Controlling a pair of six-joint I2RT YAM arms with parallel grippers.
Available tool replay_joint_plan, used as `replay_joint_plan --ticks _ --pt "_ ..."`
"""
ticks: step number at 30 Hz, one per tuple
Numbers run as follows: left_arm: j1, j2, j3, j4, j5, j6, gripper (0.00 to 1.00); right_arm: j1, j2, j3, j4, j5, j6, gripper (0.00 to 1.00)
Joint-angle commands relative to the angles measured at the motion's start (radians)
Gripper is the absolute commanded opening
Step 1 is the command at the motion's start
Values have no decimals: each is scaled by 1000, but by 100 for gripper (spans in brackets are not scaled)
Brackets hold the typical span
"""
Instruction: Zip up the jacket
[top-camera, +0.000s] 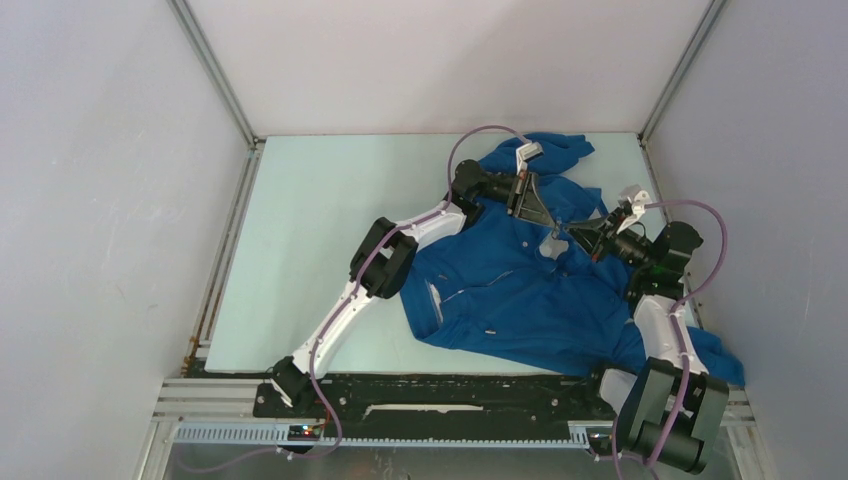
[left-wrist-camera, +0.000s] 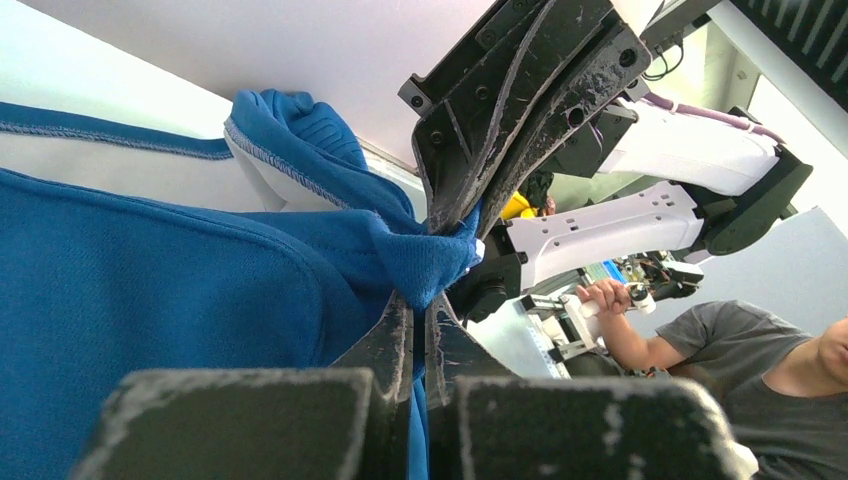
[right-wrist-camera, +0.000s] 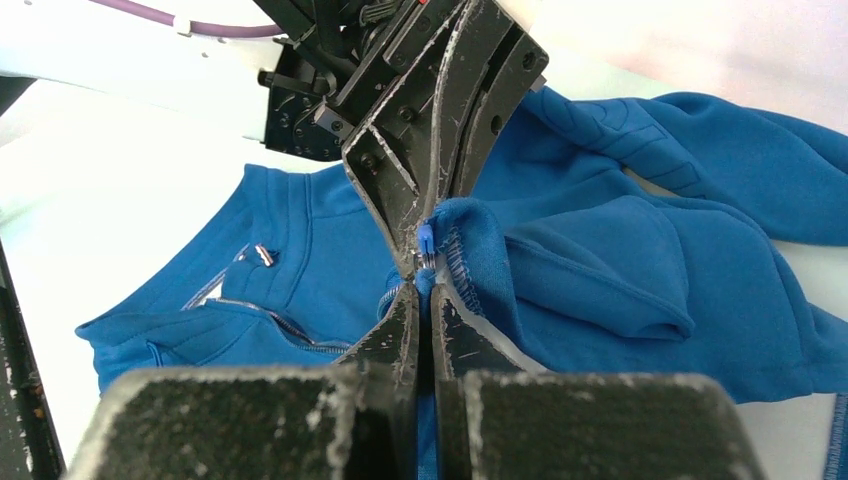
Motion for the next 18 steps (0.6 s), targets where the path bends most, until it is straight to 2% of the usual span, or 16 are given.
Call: replay_joint_plan --ticks 1,11,18 --pt "-22 -13 17 21 44 -3 0 6 -38 52 27 29 -31 0" --pt "-24 -13 14 12 49 -6 0 16 -52 52 34 60 -21 0" --pt "-22 -14 14 -10 38 12 0 106 -51 52 -26 126 -100 0"
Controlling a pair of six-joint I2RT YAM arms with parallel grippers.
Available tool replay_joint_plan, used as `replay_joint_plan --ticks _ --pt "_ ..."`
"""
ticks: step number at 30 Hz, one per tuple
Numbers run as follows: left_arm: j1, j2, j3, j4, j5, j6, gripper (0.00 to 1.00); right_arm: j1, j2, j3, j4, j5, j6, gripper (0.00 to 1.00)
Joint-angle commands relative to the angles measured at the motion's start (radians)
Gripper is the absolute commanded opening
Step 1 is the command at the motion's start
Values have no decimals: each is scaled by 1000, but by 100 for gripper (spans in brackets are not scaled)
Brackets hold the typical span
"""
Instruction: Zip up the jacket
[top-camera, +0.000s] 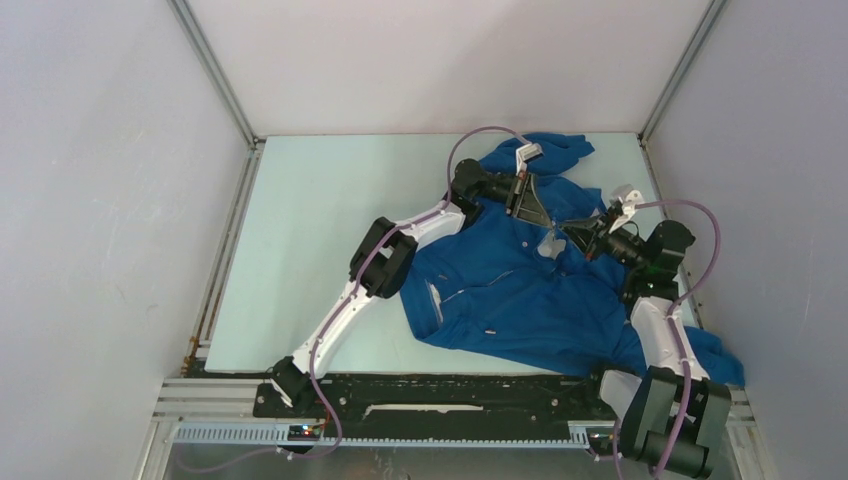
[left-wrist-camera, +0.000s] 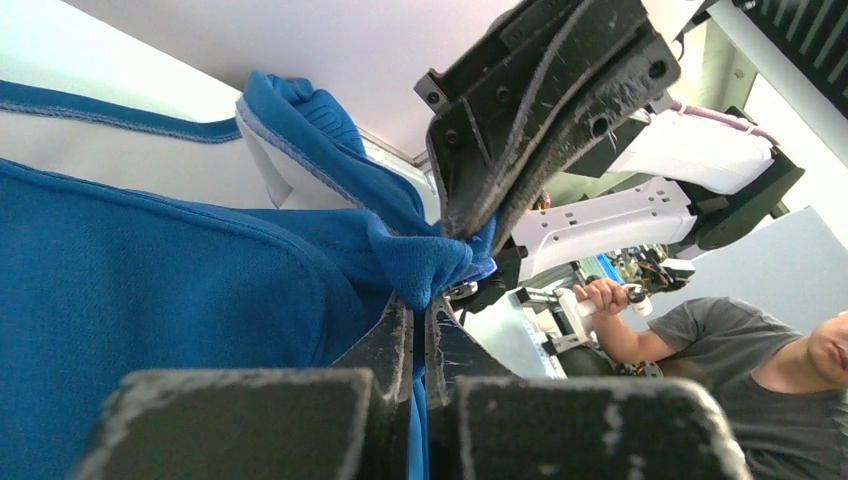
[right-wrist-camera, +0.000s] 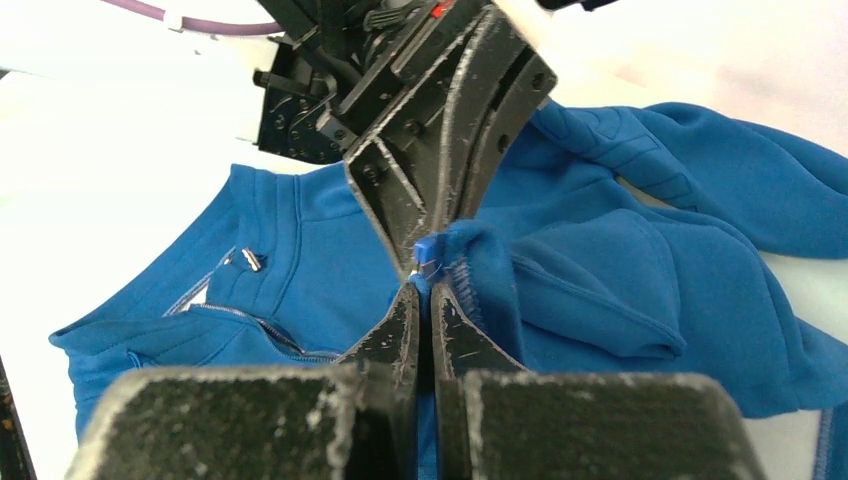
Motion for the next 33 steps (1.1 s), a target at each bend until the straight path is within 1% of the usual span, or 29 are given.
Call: replay_joint_plan --ticks 1,4,8,10,14,21,24,29,33 --pt "-21 -14 13 0 14 19 0 62 -23 52 9 47 -60 0" --pt "-15 -16 3 2 1 20 0 82 -55 51 -29 80 -76 0" --pt "-3 -46 -58 34 -31 29 0 93 -108 51 -134 205 -94 0" --pt "-3 -58 -77 38 -34 43 0 103 -105 51 -153 254 -95 0" --pt "-6 -79 -109 61 -35 48 0 117 -82 52 -138 297 -79 0" --pt "-9 -100 -143 33 -46 92 0 124 -83 52 -101 313 -55 0" --pt "-8 -123 -178 3 -59 138 0 130 -70 52 -90 308 -41 0" --pt "-13 -175 -239 -103 -83 270 0 182 -41 51 -75 335 -52 0" --pt "-12 -183 -252 -115 -91 284 0 214 -49 51 -75 401 -63 0"
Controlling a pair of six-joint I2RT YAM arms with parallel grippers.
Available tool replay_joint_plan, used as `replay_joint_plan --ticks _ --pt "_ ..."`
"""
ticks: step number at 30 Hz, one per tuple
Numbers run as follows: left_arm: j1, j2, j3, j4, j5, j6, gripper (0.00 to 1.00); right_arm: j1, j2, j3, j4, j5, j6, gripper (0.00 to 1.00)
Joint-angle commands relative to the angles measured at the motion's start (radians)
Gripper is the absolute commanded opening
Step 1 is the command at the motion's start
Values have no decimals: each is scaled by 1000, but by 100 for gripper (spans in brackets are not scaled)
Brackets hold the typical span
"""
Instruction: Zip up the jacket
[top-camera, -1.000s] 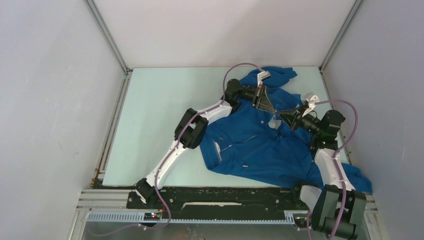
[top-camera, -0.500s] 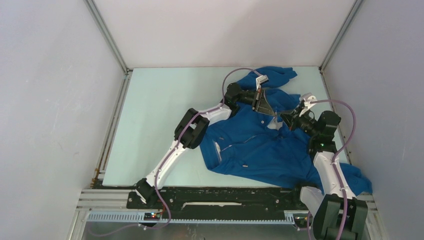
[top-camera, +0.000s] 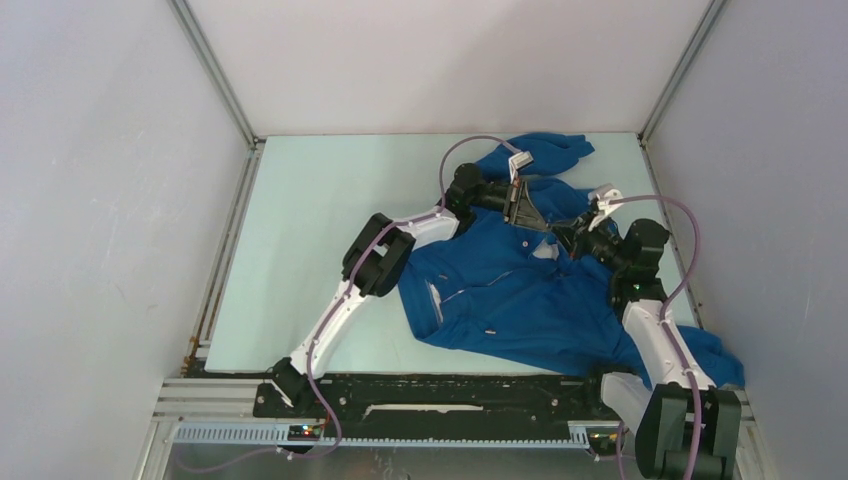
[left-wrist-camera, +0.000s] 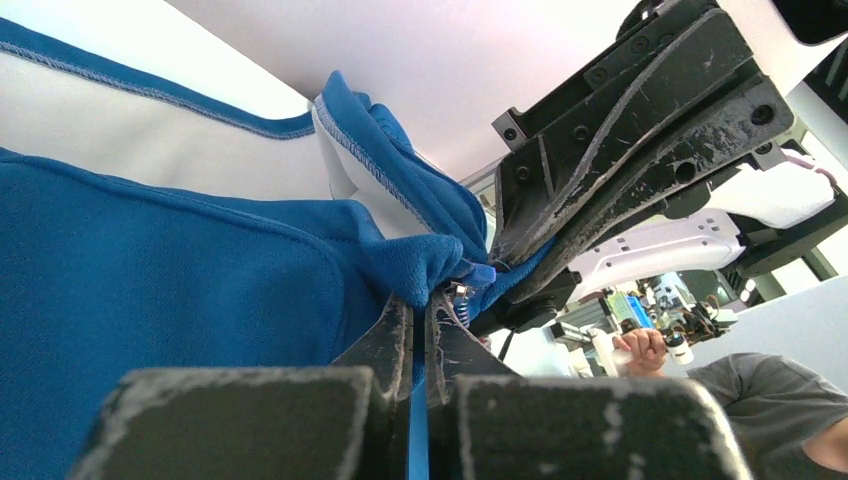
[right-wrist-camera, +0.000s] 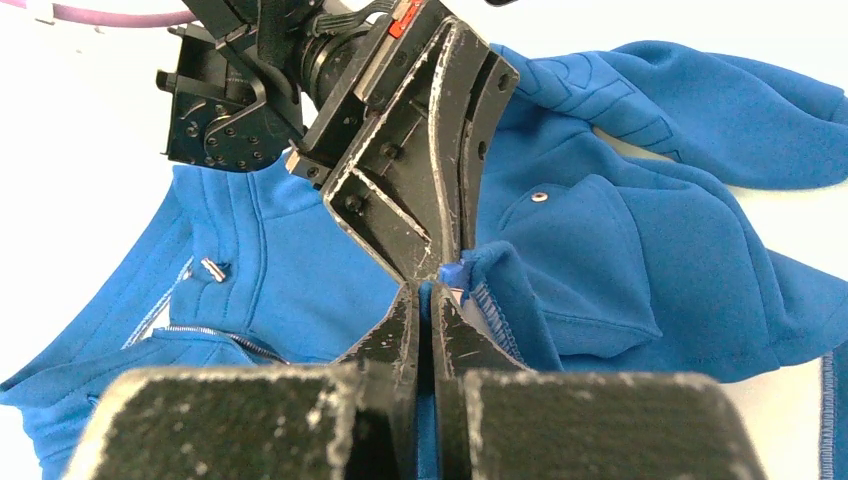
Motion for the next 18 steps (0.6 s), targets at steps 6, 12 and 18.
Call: replay_joint_plan --ticks 6,12,18 --pt "-20 -104 -43 -8 -14 83 0 49 -40 -13 151 245 9 0" --pt "-22 -138 -97 0 -36 112 0 52 -48 -64 242 353 61 0" --pt "-29 -171 -119 -98 -57 208 0 40 -21 -64 315 283 102 0"
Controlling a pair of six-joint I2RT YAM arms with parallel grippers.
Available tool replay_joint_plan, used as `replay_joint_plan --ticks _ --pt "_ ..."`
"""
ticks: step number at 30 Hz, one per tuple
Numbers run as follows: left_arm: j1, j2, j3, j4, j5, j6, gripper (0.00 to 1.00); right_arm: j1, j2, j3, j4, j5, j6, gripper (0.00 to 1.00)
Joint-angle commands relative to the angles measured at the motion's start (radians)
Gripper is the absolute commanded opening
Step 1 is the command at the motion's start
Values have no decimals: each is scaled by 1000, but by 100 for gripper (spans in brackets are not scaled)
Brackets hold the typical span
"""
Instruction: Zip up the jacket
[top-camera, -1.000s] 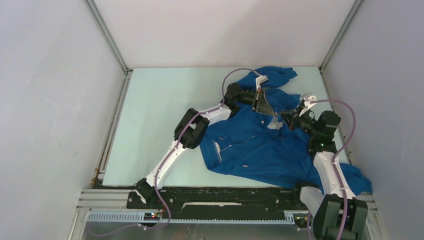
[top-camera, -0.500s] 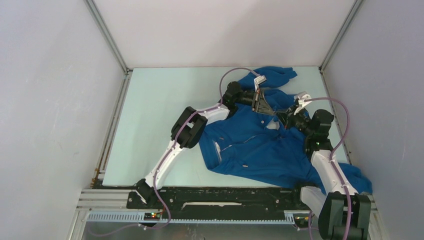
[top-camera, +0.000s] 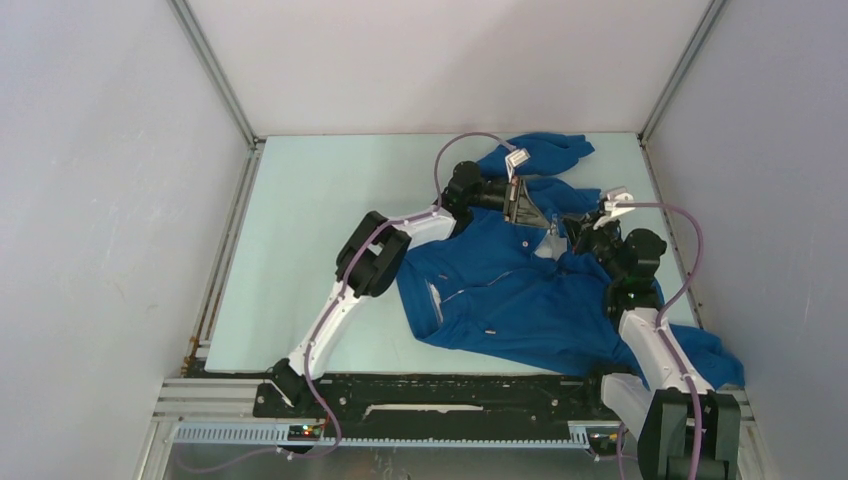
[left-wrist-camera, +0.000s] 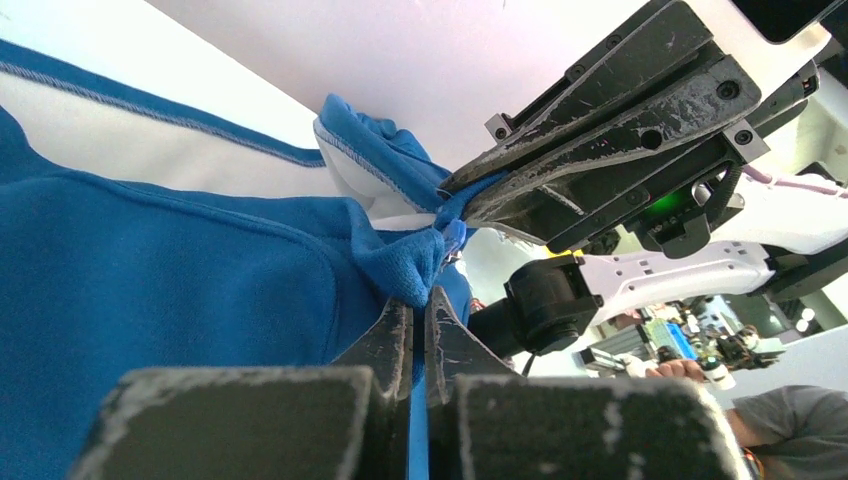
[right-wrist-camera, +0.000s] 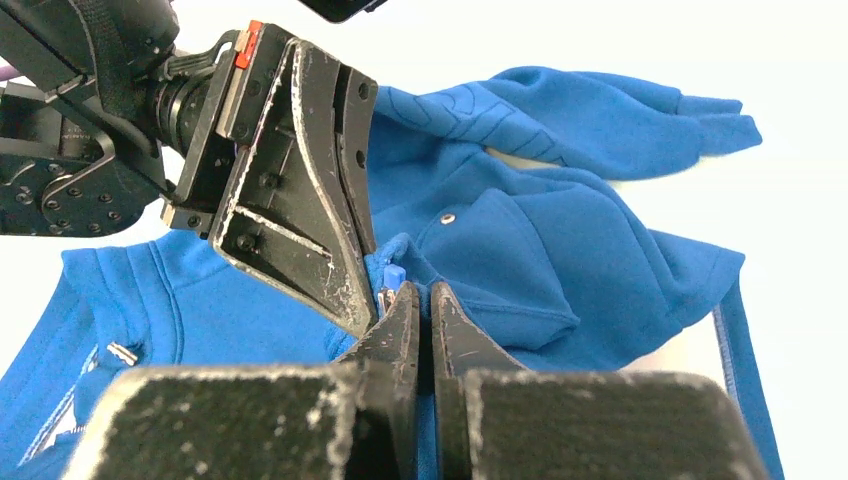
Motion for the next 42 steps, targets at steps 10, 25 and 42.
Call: replay_joint_plan --ticks 10,25,42 --pt "-36 -111 -9 -219 -23 226 0 -26 36 -32 351 -51 200 0" --pt "-55 -143 -31 -314 -64 325 0 -40 137 -114 619 38 360 0" --pt "-12 -261 -96 -393 -199 345 28 -150 129 -137 686 -135 444 0"
